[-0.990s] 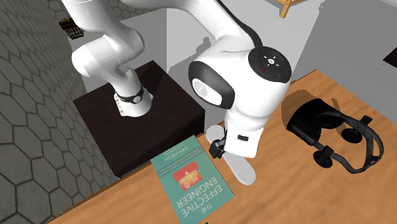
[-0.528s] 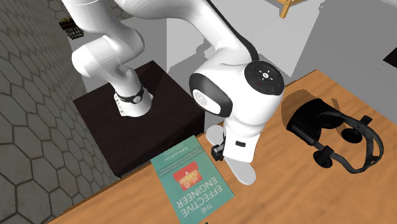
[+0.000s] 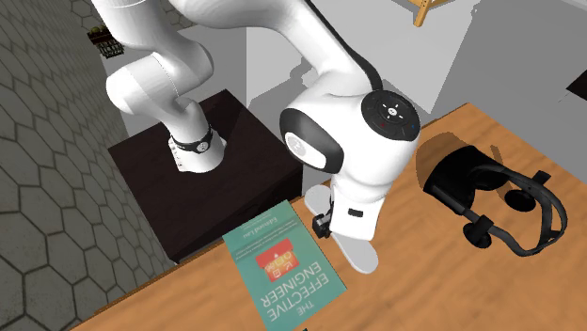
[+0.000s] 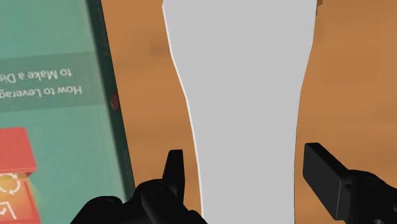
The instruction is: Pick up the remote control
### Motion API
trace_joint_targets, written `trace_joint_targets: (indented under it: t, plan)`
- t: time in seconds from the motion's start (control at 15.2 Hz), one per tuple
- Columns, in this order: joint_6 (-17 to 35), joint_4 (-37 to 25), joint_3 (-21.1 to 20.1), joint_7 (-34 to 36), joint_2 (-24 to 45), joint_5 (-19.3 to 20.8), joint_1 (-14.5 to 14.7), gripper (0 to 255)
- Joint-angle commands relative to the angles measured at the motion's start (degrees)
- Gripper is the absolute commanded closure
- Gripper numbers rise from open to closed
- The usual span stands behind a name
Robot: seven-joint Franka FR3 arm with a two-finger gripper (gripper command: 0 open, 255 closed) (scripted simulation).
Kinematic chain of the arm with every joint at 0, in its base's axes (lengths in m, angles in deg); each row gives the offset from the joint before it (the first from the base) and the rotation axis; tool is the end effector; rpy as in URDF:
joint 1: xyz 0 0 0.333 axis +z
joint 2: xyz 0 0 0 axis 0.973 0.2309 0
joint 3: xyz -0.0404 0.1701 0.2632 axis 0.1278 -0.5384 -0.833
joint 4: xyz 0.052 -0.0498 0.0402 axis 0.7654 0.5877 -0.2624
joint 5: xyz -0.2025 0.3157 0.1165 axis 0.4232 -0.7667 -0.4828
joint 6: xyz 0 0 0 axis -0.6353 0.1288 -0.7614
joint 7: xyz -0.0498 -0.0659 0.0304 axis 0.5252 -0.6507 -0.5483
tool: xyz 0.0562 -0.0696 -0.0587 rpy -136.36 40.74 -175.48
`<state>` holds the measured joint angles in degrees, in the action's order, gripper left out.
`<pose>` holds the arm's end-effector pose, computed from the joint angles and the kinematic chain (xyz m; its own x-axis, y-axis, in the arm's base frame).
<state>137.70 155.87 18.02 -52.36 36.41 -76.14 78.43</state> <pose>0.5228 0.1104 0.3588 0.9840 -0.1779 -0.0089 -0.1777 -0.9839 0.0193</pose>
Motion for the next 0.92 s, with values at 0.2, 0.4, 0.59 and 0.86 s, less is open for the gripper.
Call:
trace_joint_targets:
  t: [0.2,0.4,0.59,0.86]
  plan:
    - [-2.2,-1.0,0.0,-0.2,-1.1,-0.3,0.0,255]
    - [-4.4,-2.1,0.0,-0.4,-2.3,-0.6,0.0,255]
    - [-6.7,-3.3,0.0,-0.6,-3.3,-0.9,0.0,255]
    - [-9.7,-5.1,0.0,-0.8,-4.5,-1.1,-0.1,255]
